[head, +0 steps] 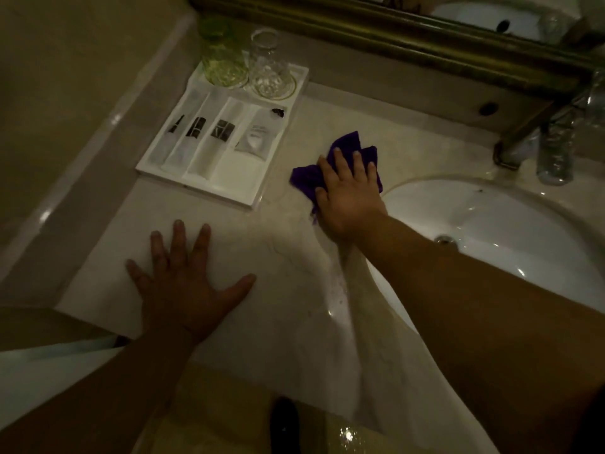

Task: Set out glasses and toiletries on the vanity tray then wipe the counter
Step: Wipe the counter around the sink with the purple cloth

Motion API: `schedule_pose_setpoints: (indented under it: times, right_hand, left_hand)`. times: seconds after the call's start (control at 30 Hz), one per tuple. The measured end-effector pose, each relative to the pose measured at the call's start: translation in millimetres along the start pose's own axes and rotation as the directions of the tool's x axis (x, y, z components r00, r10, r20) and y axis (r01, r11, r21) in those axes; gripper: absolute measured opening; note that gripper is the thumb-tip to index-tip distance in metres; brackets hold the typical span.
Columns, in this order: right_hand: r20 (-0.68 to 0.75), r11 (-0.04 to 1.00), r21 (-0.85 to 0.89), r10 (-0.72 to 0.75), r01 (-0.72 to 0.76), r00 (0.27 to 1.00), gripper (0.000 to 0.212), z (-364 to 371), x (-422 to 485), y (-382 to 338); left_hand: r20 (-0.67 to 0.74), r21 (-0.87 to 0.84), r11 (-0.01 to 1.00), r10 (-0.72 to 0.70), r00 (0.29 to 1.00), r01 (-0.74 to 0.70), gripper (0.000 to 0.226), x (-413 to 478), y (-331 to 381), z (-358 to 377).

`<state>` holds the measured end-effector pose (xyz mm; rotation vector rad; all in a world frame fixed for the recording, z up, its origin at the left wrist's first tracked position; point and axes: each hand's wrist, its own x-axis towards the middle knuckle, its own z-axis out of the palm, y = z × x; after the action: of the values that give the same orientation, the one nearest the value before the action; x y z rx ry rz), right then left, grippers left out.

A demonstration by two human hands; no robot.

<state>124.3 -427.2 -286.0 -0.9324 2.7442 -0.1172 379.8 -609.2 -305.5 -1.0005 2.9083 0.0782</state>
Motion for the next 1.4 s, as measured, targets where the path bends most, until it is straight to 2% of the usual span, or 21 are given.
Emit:
schedule_pose_setpoints:
  times: [0.57, 0.67, 0.9, 1.03, 1.4]
  right_hand:
    - [-0.008, 1.0, 0.011, -0.006, 0.006, 1.0, 0.064, 17, -56, -23]
    - [-0.013, 1.0, 0.019, 0.003, -0.002, 1.0, 0.064, 22, -70, -25]
    - [-0.018, 1.0, 0.026, 0.007, -0.006, 1.0, 0.064, 28, -100, -32]
    - [0.007, 0.999, 0.017, -0.028, 0.028, 1.0, 0.064, 30, -117, -34]
    - [-0.01, 0.999, 0.008, -0.044, 0.044, 0.999, 0.063, 38, -182, -39]
  left_hand:
    - [-0.013, -0.078, 0.996, 0.036, 0.999, -0.036, 0.11, 0, -1, -2]
    - [-0.049, -0.13, 0.981, 0.14, 0.989, -0.145, 0.107, -4, -1, -4]
    - [-0.034, -0.112, 0.902, 0.416, 0.909, -0.417, 0.112, -25, 32, -15]
    - [-0.004, -0.15, 0.891, 0.434, 0.901, -0.429, 0.115, -39, 52, -17]
    - [0.019, -0.112, 0.849, 0.522, 0.853, -0.517, 0.12, -68, 74, -30]
